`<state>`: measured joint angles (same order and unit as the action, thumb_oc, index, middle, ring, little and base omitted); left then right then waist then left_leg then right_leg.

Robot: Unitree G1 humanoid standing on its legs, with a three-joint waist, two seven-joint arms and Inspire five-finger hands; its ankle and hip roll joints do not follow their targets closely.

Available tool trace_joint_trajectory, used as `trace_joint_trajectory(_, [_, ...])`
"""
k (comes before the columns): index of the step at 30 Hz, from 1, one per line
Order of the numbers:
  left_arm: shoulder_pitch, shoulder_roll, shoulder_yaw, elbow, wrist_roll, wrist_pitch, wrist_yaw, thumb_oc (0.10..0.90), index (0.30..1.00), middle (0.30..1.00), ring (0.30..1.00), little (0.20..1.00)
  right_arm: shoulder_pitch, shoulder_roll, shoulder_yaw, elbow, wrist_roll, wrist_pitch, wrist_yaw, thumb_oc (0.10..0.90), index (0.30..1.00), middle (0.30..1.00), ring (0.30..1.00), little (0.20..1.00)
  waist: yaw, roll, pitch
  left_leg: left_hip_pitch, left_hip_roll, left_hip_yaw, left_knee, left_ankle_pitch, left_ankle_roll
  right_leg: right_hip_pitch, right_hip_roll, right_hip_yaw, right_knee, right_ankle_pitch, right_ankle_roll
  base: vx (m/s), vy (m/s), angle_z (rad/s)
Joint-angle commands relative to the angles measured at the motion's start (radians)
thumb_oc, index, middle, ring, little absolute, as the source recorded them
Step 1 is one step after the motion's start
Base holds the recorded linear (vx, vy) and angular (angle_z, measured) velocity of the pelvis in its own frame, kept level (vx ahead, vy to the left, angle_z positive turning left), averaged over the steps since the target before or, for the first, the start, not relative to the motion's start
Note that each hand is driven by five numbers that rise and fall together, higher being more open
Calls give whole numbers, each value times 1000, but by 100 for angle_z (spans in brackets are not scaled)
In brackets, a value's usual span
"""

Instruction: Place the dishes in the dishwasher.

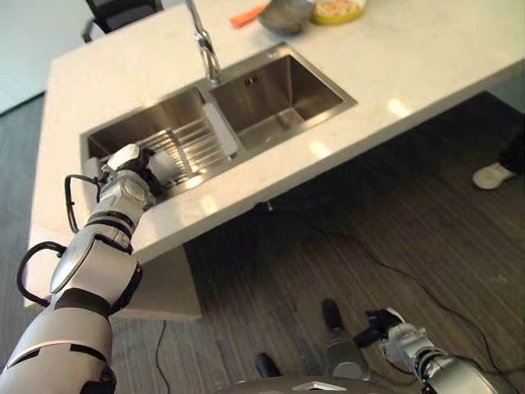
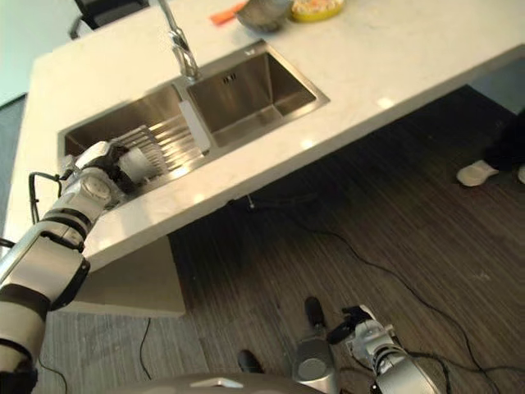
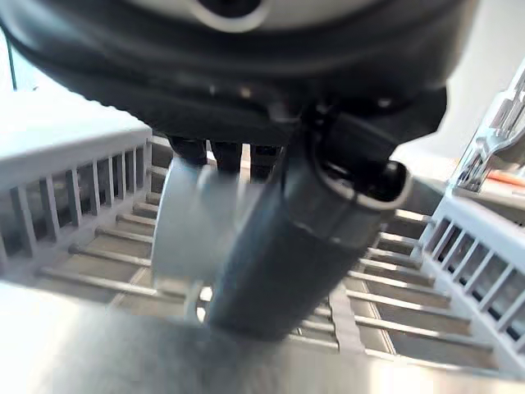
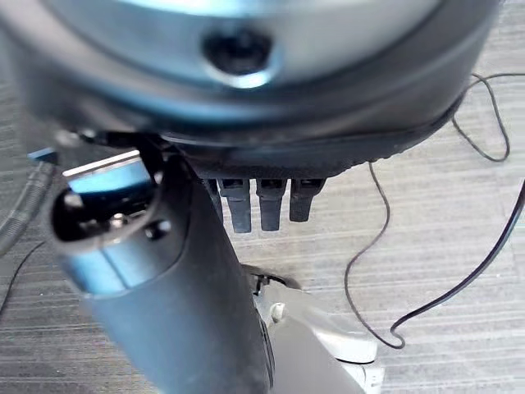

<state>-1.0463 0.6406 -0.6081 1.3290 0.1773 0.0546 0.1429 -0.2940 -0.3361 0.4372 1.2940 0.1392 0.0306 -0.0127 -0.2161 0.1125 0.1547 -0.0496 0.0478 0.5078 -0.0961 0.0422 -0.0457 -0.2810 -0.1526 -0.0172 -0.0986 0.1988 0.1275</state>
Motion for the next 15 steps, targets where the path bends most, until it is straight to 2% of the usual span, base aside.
trace_joint_trajectory(1, [77,-121,-11,73,57,-13,-93,800,900,900,900,900,-70,35,46,28,-15,-17,-18,800,900,900,900,900,-29,-23,62,-43,146,-196,9,44,-102,88,-14,-11,24,-99,51,0,-5,-4])
trace_joint_trajectory(2, [69,-124,-43,65,99,-13,-97,449,373,373,373,373,-72,34,52,27,-27,-15,-18,800,900,900,900,900,-28,-25,66,-45,146,-200,9,45,-103,89,-15,-13,24,-101,51,14,-5,4])
trace_joint_trajectory(3, [66,-127,-56,55,116,-15,-96,400,300,300,300,300,-73,32,55,25,-33,-17,-18,800,900,900,900,900,-27,-27,69,-43,145,-204,9,43,-103,92,-16,-16,24,-103,51,54,-24,8])
trace_joint_trajectory(7, [98,-138,-59,57,146,-11,-82,400,300,300,300,300,-69,43,62,15,-41,-27,-20,800,900,900,900,900,-22,-35,66,-17,144,-208,9,33,-103,125,-19,-19,22,-114,49,44,-13,10])
trace_joint_trajectory(11, [85,-91,-51,-12,158,-34,-7,400,300,300,300,300,-43,40,60,-13,-31,-49,-20,800,900,900,900,900,-19,-45,45,31,144,-209,9,16,-104,181,-20,-24,19,-130,49,79,-18,2])
trace_joint_trajectory(13, [48,-19,-4,-158,129,-77,130,400,300,300,300,300,10,20,37,-51,-9,-74,-9,800,900,900,900,900,-11,-63,8,72,147,-220,9,3,-106,234,-20,-43,20,-148,52,128,-63,-2])
trace_joint_trajectory(14, [63,-16,12,-241,131,-80,169,400,300,300,300,300,27,20,28,-59,-2,-83,-9,800,900,900,900,900,-8,-68,-2,80,147,-226,9,0,-105,246,-20,-49,20,-154,52,82,-53,11])
trace_joint_trajectory(15, [81,18,56,-353,99,-113,214,400,300,300,300,300,49,15,18,-80,8,-90,-12,800,900,900,900,900,-5,-77,-15,97,149,-231,9,-5,-106,267,-18,-57,21,-163,53,75,-31,24])
